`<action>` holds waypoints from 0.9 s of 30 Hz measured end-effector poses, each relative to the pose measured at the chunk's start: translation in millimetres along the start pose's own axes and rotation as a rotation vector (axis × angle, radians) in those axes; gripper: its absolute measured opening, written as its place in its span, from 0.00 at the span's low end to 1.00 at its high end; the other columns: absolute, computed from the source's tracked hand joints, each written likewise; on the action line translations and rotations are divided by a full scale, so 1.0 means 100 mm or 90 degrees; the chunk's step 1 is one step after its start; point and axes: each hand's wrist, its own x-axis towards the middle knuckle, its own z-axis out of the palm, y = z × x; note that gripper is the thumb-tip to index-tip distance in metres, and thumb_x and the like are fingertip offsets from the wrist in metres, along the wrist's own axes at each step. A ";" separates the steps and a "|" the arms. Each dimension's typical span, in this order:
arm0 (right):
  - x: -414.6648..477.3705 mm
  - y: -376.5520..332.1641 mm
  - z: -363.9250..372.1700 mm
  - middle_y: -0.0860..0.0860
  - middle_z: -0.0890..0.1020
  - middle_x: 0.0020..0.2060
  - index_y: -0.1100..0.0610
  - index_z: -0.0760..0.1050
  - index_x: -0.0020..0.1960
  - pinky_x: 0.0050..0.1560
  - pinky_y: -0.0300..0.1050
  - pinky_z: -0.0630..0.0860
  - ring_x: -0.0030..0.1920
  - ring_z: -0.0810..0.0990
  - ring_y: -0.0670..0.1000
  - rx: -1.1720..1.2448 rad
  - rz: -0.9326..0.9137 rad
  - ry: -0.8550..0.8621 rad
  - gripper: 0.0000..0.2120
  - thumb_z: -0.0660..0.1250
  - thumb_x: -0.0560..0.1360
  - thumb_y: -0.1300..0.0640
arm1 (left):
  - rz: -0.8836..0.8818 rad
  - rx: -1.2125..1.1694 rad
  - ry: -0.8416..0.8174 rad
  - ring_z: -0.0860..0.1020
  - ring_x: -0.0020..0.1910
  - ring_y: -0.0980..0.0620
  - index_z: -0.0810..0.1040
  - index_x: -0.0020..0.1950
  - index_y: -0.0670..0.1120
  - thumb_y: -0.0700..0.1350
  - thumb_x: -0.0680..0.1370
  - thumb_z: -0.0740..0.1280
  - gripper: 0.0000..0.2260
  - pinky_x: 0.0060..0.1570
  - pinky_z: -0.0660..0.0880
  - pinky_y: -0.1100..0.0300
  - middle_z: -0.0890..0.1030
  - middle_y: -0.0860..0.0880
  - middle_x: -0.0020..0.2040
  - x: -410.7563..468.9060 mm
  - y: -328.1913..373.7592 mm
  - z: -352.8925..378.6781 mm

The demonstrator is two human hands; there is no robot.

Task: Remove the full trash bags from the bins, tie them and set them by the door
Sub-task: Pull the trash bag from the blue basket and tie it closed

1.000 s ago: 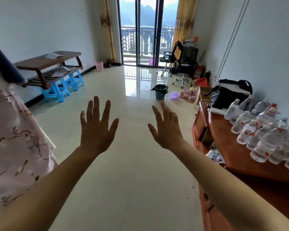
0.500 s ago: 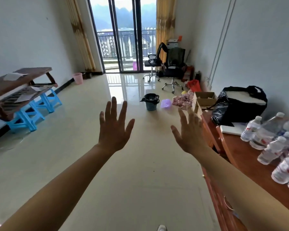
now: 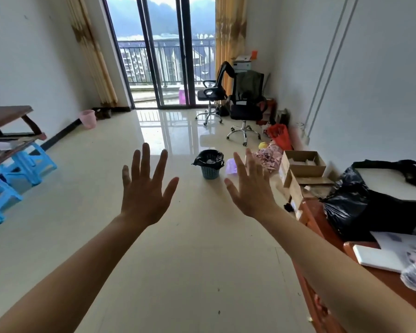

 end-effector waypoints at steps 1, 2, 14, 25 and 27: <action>0.26 0.02 0.18 0.55 0.43 0.81 0.50 0.45 0.82 0.74 0.64 0.53 0.79 0.51 0.61 -0.007 -0.008 -0.006 0.35 0.56 0.81 0.40 | -0.007 -0.002 0.000 0.39 0.81 0.43 0.43 0.82 0.55 0.67 0.81 0.43 0.33 0.75 0.48 0.33 0.36 0.45 0.82 0.21 -0.15 0.18; 0.54 0.05 0.36 0.56 0.44 0.81 0.50 0.46 0.82 0.75 0.64 0.53 0.78 0.51 0.61 -0.014 -0.017 -0.007 0.35 0.56 0.81 0.40 | -0.010 -0.003 0.000 0.39 0.81 0.43 0.43 0.82 0.55 0.67 0.80 0.43 0.33 0.75 0.48 0.33 0.36 0.45 0.82 0.44 -0.30 0.36; 3.64 0.64 1.77 0.55 0.42 0.81 0.48 0.43 0.81 0.75 0.65 0.53 0.79 0.52 0.61 -0.047 0.064 -0.053 0.36 0.56 0.81 0.39 | 0.038 -0.001 -0.096 0.37 0.81 0.41 0.41 0.82 0.54 0.66 0.81 0.43 0.33 0.74 0.49 0.31 0.33 0.45 0.81 3.65 -1.48 2.05; 6.08 2.27 3.17 0.52 0.32 0.79 0.40 0.34 0.79 0.77 0.61 0.37 0.80 0.38 0.58 -0.081 0.141 -0.113 0.36 0.42 0.77 0.28 | 0.026 0.033 -0.229 0.34 0.80 0.43 0.39 0.82 0.55 0.72 0.76 0.37 0.37 0.76 0.44 0.35 0.29 0.49 0.80 6.35 -1.54 4.25; 6.62 2.53 3.32 0.53 0.31 0.78 0.40 0.32 0.79 0.76 0.61 0.35 0.80 0.37 0.59 -0.086 0.160 -0.137 0.37 0.39 0.76 0.27 | 0.014 0.026 -0.241 0.34 0.80 0.44 0.39 0.82 0.55 0.74 0.75 0.38 0.39 0.76 0.43 0.35 0.29 0.49 0.80 6.86 -1.58 4.49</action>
